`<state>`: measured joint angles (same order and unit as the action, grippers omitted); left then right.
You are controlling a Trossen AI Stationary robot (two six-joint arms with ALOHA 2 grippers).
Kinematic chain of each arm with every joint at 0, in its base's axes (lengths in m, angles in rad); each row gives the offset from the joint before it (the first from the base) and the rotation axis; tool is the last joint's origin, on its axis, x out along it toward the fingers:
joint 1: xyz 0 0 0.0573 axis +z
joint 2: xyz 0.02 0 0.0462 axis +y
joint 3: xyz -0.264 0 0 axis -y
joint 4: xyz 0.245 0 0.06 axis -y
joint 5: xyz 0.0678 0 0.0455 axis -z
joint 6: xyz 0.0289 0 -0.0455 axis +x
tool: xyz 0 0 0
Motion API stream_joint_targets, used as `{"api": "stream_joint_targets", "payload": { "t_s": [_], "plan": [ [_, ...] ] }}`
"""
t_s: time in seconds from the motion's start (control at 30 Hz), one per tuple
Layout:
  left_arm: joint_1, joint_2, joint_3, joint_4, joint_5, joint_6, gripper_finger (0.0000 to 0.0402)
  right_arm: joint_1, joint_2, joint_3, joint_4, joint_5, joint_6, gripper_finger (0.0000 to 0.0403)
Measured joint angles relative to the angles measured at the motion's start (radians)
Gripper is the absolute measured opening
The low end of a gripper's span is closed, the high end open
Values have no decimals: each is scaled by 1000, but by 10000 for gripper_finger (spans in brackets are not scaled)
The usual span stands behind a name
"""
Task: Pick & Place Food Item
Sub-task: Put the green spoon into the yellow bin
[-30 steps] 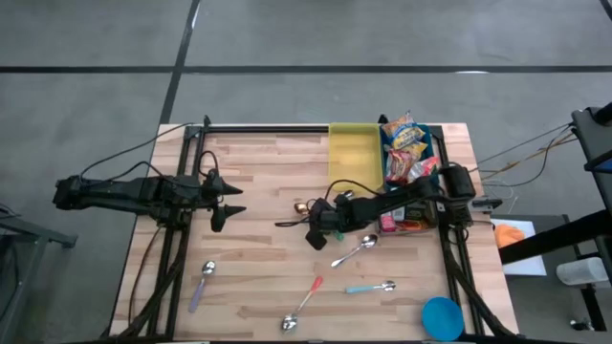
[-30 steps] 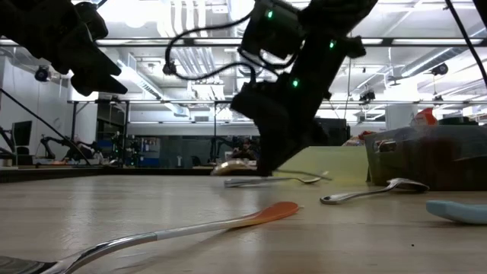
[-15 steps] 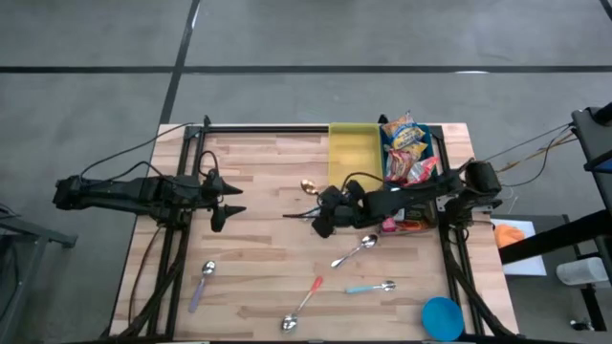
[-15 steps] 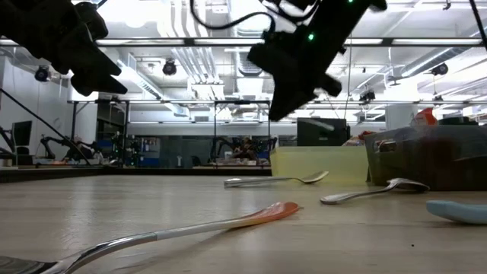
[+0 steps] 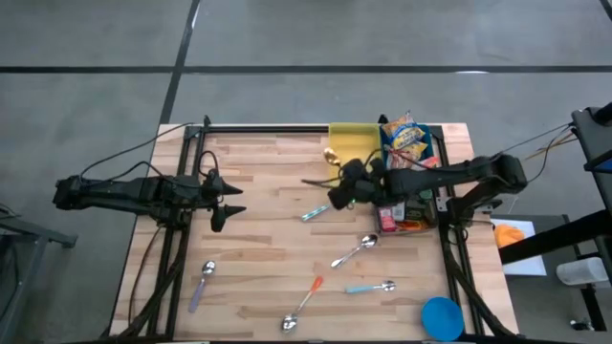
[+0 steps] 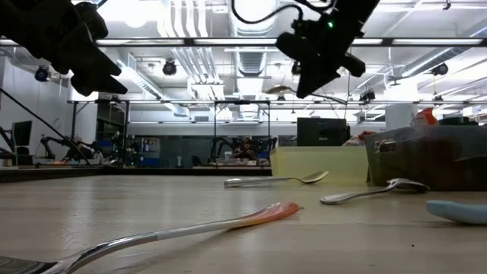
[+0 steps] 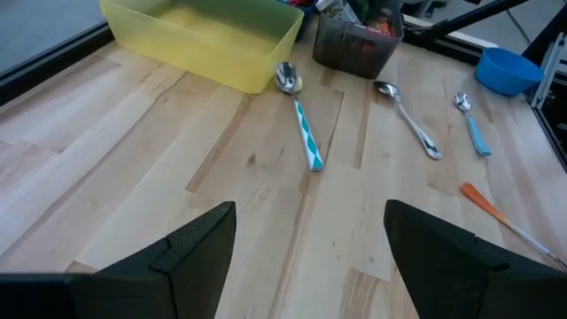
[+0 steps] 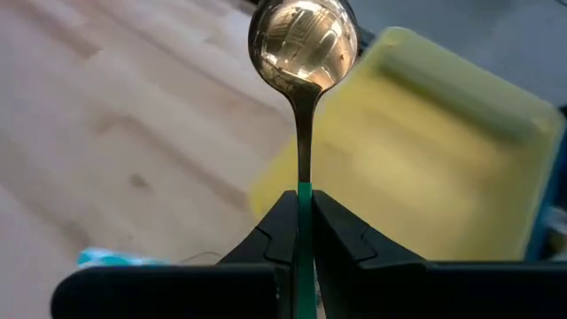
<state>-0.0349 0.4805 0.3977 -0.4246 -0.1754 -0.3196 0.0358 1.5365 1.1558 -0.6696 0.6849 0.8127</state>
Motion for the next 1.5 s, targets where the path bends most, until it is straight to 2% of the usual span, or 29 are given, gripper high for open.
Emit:
{"api": "stream_joint_targets", "payload": {
  "t_s": [0.2,0.3,0.57,0.7,1.07,1.5],
  "plan": [
    [0,0,0,0,0,0,290,-133,-54,-96,14,-1,44,16],
    [0,0,0,0,0,0,290,-218,-66,-141,77,-12,46,16],
    [0,0,0,0,0,0,290,-437,-64,-224,303,-238,-77,16],
    [0,0,0,0,0,0,290,-509,-63,-251,318,-279,-79,16],
    [0,0,0,0,0,0,290,-548,-40,-316,362,-329,-50,16],
    [0,-1,0,0,0,0,290,-557,163,-269,359,-353,-15,20]
  ]
}}
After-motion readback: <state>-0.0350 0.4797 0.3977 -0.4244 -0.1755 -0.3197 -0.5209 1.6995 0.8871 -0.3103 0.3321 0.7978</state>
